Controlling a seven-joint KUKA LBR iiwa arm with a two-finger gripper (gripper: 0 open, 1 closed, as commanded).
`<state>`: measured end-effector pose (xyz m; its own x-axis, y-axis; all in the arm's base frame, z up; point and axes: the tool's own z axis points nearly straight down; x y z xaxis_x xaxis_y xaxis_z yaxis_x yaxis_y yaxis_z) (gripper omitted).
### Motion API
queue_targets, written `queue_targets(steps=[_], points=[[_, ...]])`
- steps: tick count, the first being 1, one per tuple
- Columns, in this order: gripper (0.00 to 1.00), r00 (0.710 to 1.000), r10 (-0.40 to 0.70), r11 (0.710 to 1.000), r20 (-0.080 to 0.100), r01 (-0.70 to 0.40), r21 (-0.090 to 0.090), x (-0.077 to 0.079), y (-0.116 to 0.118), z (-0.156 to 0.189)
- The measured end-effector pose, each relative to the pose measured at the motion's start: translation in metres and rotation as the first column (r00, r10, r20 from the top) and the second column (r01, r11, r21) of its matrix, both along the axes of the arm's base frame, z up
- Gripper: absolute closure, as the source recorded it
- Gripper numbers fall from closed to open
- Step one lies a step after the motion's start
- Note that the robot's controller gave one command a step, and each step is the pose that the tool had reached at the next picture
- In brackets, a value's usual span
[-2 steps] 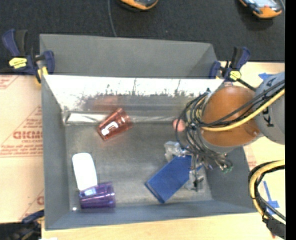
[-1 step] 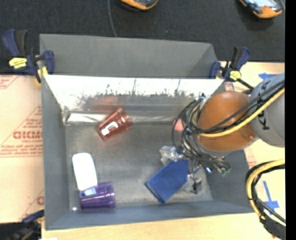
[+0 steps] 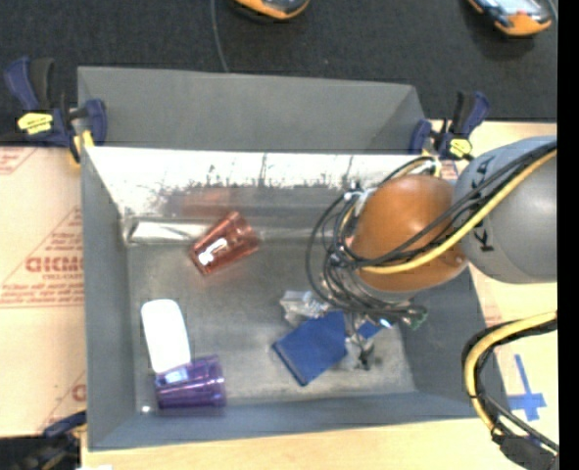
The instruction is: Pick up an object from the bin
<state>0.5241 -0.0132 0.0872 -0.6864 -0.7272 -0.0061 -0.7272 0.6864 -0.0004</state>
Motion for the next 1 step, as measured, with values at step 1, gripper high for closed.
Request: queue_targets(steps=[1], points=[[1.0,0.999,0.036,0.999,0.0,-0.036,0.0,-0.0251,0.0055,-0.0005]])
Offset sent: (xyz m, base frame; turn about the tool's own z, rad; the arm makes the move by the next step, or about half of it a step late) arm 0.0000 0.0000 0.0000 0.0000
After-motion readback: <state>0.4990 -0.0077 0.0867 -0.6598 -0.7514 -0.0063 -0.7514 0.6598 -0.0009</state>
